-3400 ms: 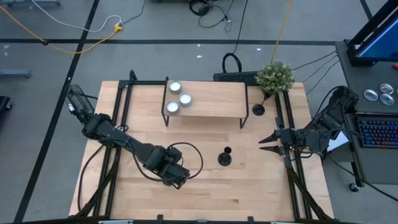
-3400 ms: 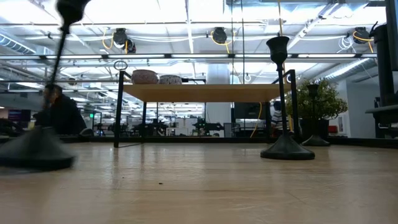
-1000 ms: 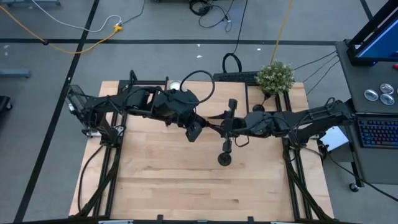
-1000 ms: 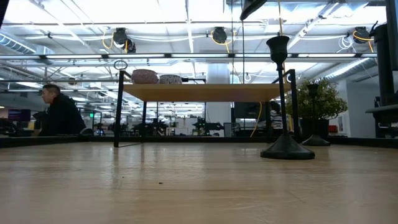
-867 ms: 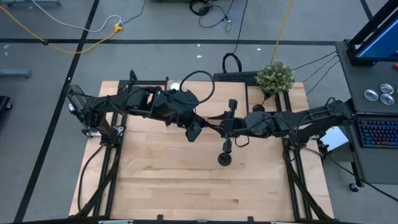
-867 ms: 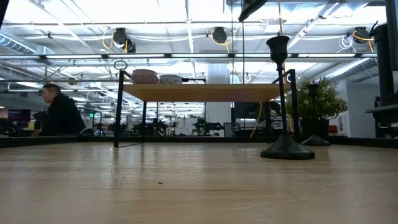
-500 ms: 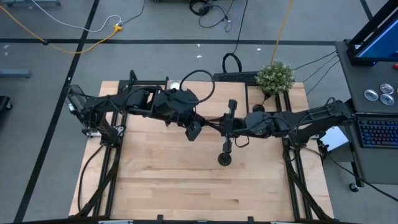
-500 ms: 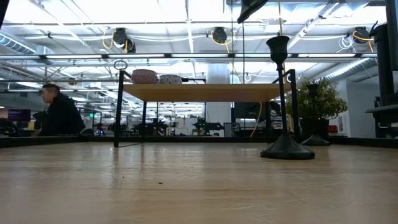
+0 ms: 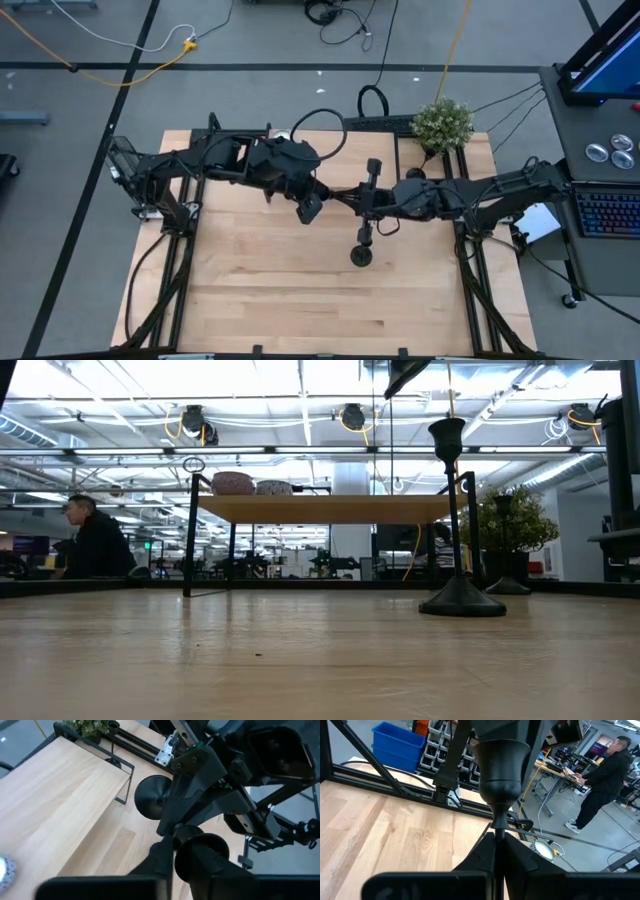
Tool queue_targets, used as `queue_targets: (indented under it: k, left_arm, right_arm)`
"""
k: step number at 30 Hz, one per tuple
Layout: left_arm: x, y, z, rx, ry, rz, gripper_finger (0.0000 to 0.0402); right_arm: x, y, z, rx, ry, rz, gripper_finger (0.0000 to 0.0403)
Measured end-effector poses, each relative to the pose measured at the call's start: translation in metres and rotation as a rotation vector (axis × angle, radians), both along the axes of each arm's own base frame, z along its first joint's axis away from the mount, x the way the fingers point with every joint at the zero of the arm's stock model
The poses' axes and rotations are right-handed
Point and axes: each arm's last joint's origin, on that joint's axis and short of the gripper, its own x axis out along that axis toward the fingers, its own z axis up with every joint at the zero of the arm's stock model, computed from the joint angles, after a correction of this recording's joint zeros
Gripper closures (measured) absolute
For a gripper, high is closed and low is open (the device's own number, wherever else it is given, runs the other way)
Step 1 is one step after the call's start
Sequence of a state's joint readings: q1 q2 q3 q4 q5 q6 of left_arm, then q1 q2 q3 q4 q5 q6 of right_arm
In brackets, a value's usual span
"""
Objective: Pick & Place candle stick holders
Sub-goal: Put the bottom candle holder on the shelf
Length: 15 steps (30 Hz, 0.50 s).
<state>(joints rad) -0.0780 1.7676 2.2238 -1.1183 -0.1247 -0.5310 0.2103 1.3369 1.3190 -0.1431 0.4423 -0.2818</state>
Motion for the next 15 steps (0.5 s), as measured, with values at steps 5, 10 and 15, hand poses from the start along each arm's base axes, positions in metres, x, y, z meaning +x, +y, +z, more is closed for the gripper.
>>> queue_targets:
  k: [5, 10, 15]
  left_arm:
    - [-0.007, 0.002, 0.007, 0.059, -0.022, -0.027, 0.0285]
    - [-0.028, 0.008, 0.017, 0.096, -0.004, -0.039, 0.0229]
    - [-0.049, 0.004, 0.013, 0.194, 0.129, 0.044, 0.0211]
  right_arm:
    - [0.002, -0.012, 0.001, 0.005, -0.013, -0.037, 0.0395]
    - [0.005, -0.04, 0.005, 0.015, -0.058, -0.138, 0.0395]
    - [0.004, -0.081, 0.006, 0.064, -0.136, -0.281, 0.0395]
